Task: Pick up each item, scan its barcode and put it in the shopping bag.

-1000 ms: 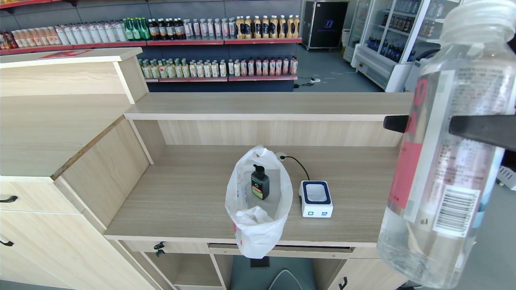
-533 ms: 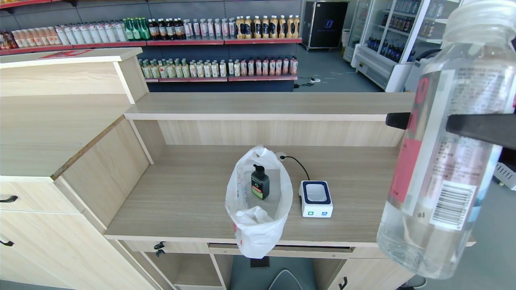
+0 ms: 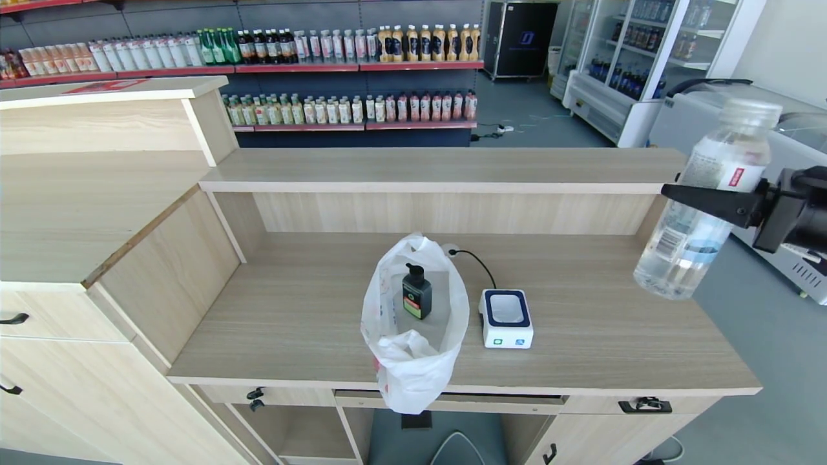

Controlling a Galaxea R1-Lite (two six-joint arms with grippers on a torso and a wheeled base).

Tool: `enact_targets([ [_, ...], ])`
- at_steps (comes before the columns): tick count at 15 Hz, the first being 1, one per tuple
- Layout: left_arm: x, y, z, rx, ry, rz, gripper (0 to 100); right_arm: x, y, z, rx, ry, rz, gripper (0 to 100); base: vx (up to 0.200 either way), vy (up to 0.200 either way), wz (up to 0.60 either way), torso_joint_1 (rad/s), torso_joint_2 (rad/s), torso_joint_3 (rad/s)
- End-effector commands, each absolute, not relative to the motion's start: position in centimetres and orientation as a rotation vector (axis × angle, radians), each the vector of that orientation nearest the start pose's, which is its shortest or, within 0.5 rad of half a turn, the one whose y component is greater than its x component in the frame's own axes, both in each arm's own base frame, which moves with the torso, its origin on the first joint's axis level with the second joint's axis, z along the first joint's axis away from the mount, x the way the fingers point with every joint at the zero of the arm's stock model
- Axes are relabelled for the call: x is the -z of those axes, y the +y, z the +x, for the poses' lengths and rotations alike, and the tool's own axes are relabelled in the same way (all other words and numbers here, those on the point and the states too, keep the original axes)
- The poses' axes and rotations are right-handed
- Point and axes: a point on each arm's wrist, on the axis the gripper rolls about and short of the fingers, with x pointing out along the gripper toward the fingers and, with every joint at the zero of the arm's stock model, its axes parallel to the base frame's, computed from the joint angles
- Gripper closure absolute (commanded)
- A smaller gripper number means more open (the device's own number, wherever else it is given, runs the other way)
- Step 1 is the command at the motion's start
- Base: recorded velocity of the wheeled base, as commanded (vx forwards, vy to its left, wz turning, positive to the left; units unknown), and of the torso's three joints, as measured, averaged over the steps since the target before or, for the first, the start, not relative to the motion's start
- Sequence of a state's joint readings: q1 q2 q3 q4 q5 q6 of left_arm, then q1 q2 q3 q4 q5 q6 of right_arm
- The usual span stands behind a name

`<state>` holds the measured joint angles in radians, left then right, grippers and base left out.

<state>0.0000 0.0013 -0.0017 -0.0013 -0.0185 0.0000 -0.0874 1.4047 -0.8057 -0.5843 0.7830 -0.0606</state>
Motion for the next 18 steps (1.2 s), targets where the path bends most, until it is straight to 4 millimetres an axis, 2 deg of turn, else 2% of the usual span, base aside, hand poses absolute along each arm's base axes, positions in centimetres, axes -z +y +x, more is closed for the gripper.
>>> enact_targets([
  [1,-7.6,0.0,-2.3,0.018,-0.002,0.000,0,-21.5,-3.2,24.8,-0.508,0.155,-0.113,100,0.000,0.000,0.00,0.000,0.00,0.000],
  [3,-7.6,0.0,-2.3,0.018,-0.002,0.000,0,-18.8,-5.5,23.0,-0.343,0.300,-0.313,100,0.000,0.000,0.00,0.000,0.00,0.000],
  [4,-7.6,0.0,-2.3,0.018,-0.002,0.000,0,-18.3,-6.7,21.9,-0.307,0.345,-0.401,100,0.000,0.000,0.00,0.000,0.00,0.000],
  [6,-7.6,0.0,-2.3,0.018,-0.002,0.000,0,-17.9,-8.7,21.1,-0.249,0.361,-0.530,100,0.000,0.000,0.00,0.000,0.00,0.000],
  [9,-7.6,0.0,-2.3,0.018,-0.002,0.000,0,-18.2,-10.0,22.0,-0.202,0.299,-0.609,100,0.000,0.000,0.00,0.000,0.00,0.000],
  [15,-7.6,0.0,-2.3,0.018,-0.002,0.000,0,-18.0,-10.8,23.8,-0.206,0.221,-0.791,100,0.000,0.000,0.00,0.000,0.00,0.000],
  [18,-7.6,0.0,-2.3,0.018,-0.002,0.000,0,-17.2,-11.1,25.6,-0.274,0.136,-0.909,100,0.000,0.000,0.60,0.001,0.00,0.002],
])
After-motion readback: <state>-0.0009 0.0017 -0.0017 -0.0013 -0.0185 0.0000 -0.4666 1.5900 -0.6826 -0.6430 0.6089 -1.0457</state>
